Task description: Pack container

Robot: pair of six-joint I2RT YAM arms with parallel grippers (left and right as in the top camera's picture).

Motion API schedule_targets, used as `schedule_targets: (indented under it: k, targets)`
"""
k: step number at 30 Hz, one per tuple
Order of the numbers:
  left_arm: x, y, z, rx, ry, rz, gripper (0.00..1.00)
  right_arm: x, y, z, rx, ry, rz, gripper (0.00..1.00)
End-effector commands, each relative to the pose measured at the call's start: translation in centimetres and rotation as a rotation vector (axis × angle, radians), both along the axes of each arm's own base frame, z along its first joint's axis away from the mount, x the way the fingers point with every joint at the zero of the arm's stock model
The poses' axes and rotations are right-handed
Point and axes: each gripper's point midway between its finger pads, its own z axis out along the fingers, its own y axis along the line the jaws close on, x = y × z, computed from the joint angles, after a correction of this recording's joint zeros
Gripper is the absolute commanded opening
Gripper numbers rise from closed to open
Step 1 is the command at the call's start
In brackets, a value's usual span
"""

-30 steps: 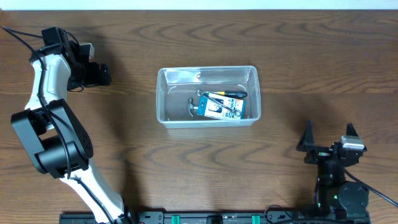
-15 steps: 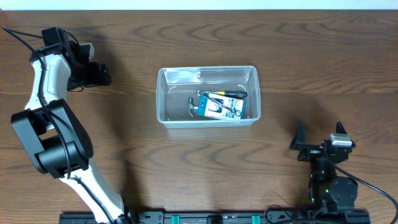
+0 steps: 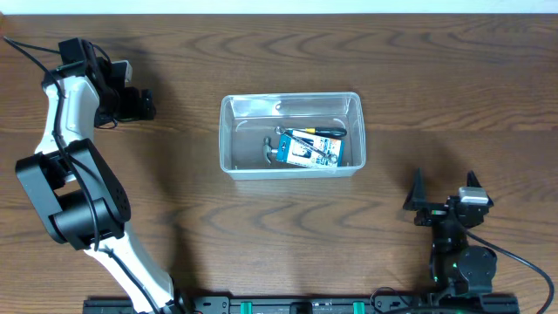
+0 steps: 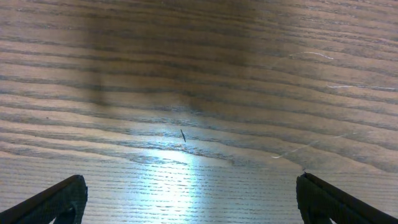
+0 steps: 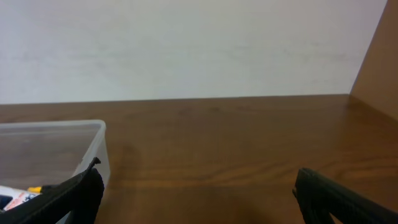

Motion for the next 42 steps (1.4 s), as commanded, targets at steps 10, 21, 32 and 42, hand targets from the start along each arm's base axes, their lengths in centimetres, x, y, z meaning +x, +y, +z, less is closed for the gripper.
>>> schedule_targets:
  k: [10, 21, 32, 42]
  targets:
    - [-0.2, 0.1, -0.4, 0.007, 0.010, -0.004, 0.98, -0.1, 0.1, -1.5, -0.011, 0.056, 0.009, 0.99]
    - [-0.2, 0.1, -0.4, 0.007, 0.010, -0.004, 0.98, -0.1, 0.2, -1.5, -0.011, 0.057, 0.014, 0.99]
    - [-0.2, 0.1, -0.4, 0.007, 0.010, -0.004, 0.98, -0.1, 0.2, -1.5, -0.011, 0.056, 0.014, 0.99]
    - [-0.2, 0.1, -0.4, 0.007, 0.010, -0.004, 0.98, -0.1, 0.2, -1.5, -0.011, 0.056, 0.014, 0.99]
